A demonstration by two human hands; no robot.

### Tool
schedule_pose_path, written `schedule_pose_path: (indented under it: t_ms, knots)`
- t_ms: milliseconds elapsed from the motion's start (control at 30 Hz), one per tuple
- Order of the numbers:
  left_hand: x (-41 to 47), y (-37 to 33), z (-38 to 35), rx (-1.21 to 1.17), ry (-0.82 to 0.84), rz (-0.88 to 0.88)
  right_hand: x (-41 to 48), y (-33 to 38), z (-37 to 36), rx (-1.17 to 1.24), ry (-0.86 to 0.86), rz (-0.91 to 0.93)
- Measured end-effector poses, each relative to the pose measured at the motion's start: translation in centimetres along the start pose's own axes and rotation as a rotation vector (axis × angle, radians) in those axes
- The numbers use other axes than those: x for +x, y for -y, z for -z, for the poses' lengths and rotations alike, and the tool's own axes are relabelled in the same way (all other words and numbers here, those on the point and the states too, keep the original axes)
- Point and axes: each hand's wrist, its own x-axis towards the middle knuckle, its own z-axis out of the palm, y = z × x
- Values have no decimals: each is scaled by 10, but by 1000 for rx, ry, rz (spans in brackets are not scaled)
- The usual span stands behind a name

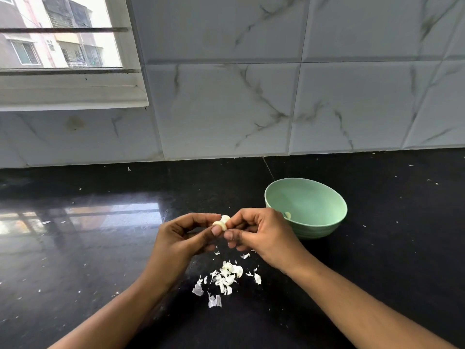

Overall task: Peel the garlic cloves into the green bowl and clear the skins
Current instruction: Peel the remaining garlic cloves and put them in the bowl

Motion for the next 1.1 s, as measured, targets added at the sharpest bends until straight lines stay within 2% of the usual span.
schedule_pose_path:
  t_ms: [67, 233, 400, 567, 867, 1100]
  knots:
    - [0, 1, 1, 7, 18, 30, 1, -2, 3, -88, -46, 59]
    - [1, 3, 1, -1, 23, 120, 3, -5, 8, -504, -87, 316]
    - [3, 5, 0, 2, 40, 188, 4, -7, 7, -672, -82, 375]
    - [3, 7, 1, -2, 54, 204, 4, -7, 8, -577, -28, 334]
    - [1, 6, 2, 45, 57, 111, 3, -2, 12, -245, 60, 66]
    - [4, 4, 1, -9, -1, 146, 3, -5, 9, -465, -18, 215]
